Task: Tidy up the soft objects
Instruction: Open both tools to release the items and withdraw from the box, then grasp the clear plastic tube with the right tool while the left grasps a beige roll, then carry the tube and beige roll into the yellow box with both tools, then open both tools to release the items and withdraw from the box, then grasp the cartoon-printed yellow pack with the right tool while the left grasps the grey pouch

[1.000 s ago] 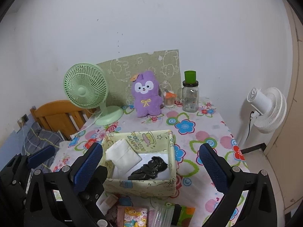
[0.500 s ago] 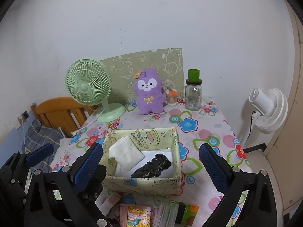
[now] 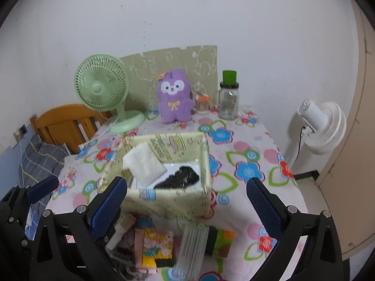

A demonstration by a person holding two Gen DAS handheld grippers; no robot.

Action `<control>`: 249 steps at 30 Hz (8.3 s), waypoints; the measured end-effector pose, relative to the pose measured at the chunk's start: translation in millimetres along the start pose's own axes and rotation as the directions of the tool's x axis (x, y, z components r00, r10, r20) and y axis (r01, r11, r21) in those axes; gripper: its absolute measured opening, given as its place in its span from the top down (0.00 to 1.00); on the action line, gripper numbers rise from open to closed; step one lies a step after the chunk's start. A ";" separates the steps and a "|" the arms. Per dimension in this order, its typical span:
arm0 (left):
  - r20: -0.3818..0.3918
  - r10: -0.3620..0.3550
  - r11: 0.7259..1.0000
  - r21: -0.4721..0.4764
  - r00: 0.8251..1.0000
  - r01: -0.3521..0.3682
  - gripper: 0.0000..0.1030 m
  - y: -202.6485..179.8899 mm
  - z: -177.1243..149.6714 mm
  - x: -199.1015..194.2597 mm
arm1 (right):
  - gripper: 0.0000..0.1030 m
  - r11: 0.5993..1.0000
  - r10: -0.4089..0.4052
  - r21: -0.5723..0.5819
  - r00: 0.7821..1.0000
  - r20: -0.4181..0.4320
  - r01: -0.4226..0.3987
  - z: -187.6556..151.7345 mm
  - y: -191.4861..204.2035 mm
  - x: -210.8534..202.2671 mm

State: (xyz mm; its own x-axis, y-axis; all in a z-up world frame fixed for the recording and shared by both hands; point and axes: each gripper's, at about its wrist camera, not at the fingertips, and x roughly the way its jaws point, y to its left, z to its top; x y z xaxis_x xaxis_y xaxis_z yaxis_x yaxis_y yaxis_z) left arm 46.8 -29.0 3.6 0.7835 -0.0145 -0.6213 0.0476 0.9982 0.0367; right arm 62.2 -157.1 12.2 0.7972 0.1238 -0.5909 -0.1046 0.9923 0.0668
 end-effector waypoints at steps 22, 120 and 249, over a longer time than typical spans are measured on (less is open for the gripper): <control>-0.085 -0.018 0.999 0.035 0.996 0.021 0.03 10.1 -59.2 35.2 | 0.12 0.999 -0.047 -0.003 0.994 -0.100 0.047 -64.7 3.7 24.4; -0.038 -0.055 0.998 0.032 0.998 0.056 0.82 12.9 45.4 56.7 | 0.84 0.991 0.128 0.042 0.991 -0.034 -0.126 37.9 6.1 52.8; -0.154 -0.037 0.998 0.040 0.987 0.044 0.07 12.7 -101.2 55.3 | 0.09 0.997 0.077 0.015 0.984 -0.160 -0.075 -91.3 9.3 66.0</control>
State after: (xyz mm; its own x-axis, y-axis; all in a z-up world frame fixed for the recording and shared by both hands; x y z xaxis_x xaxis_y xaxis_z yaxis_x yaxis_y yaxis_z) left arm 28.0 -11.2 -109.5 0.6762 -0.0424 -0.7355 0.1067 0.9935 0.0408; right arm 59.6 -140.5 -99.6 0.6811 0.1967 -0.7053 -0.1556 0.9801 0.1231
